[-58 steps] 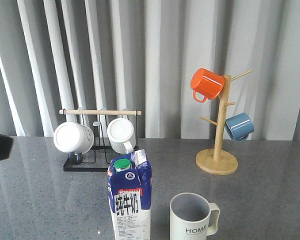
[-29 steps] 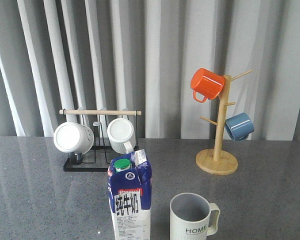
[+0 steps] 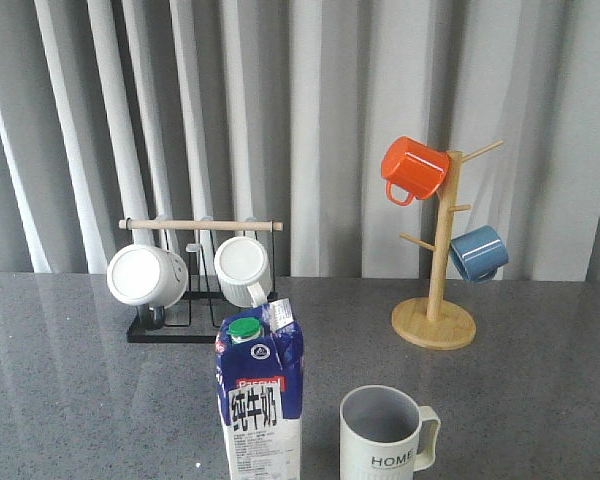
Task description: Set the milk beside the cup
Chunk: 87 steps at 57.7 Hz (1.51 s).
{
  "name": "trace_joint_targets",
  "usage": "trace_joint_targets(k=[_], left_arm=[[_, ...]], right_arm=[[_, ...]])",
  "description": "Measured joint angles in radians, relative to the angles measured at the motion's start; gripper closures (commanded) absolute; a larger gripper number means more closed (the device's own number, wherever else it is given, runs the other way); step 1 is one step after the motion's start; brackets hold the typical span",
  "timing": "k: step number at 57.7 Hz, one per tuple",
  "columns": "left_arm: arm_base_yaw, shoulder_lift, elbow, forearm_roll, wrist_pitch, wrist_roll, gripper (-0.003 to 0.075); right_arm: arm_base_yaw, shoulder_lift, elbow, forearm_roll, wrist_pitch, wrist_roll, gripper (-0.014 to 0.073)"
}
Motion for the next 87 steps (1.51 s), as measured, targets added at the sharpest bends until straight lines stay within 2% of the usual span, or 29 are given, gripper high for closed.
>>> trace_joint_targets(k=[7,25,34,43,57,74,87], left_arm=[[0.033,-0.076,0.171,0.0,-0.218,-0.012,0.0728],[0.136,-0.345,0.84,0.001,-0.982,-0.011,0.0727],[0.202,-0.463,1.071,0.001,-1.199,-0.013,0.0727],[0.247,-0.522,1.192,0.002,-1.278,-0.013,0.0727],[0.301,-0.525,1.205,0.002,-1.286,-0.016,0.0727],[0.31,-0.525,1.206,0.002,-1.158,-0.016,0.0727],[0.31,-0.525,1.206,0.002,-1.14,-0.016,0.0727]], right_arm=[[0.0,0.0,0.0,0.0,0.0,0.0,0.058],[0.0,0.0,0.0,0.0,0.0,0.0,0.058],[0.0,0.0,0.0,0.0,0.0,0.0,0.058],[0.0,0.0,0.0,0.0,0.0,0.0,0.058],[0.0,0.0,0.0,0.0,0.0,0.0,0.058],[0.0,0.0,0.0,0.0,0.0,0.0,0.058],[0.0,0.0,0.0,0.0,0.0,0.0,0.058]])
